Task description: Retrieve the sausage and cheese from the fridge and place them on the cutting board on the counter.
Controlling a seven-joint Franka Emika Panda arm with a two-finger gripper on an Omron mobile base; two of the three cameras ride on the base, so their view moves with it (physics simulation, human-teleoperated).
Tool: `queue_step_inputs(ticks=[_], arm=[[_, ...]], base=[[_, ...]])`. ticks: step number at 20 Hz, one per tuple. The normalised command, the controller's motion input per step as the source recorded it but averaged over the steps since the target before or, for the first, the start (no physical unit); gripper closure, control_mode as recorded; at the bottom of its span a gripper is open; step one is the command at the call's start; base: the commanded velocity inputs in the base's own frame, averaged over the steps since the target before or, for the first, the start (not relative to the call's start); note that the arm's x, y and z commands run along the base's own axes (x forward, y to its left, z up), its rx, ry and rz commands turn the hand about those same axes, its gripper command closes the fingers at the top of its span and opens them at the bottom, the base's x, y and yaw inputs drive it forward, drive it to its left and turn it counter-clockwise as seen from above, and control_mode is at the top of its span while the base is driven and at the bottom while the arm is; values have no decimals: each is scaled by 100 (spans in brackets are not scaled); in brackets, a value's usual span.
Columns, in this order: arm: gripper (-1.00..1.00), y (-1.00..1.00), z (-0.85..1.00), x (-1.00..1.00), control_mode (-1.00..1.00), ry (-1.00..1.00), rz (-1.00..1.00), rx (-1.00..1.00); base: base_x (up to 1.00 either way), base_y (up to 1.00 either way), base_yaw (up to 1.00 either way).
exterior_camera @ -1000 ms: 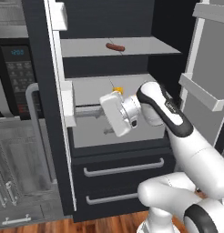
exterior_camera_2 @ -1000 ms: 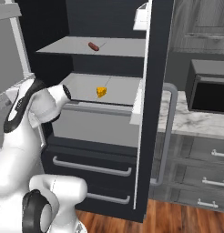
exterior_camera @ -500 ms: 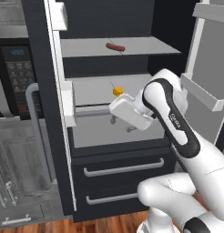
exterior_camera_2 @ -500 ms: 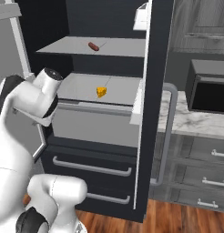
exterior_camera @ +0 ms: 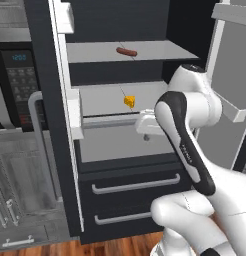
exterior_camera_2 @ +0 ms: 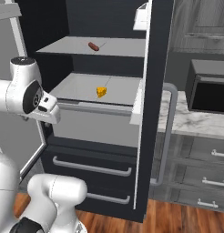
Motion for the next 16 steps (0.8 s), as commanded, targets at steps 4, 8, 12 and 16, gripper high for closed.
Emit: queue_step_inputs(ticks=[4,8,12,16], arm=[[-100,-64,4,-29,-100,-17,-2,-24],[-100,-33,23,-71,-100,-29,-6,-15],[-100,-8,33,-46,-100,-31,-2,-7],[-100,0,45,-23,-100,-18,1,-4]], base=[[0,0,0],[0,0,0],[0,0,0],[0,0,0]])
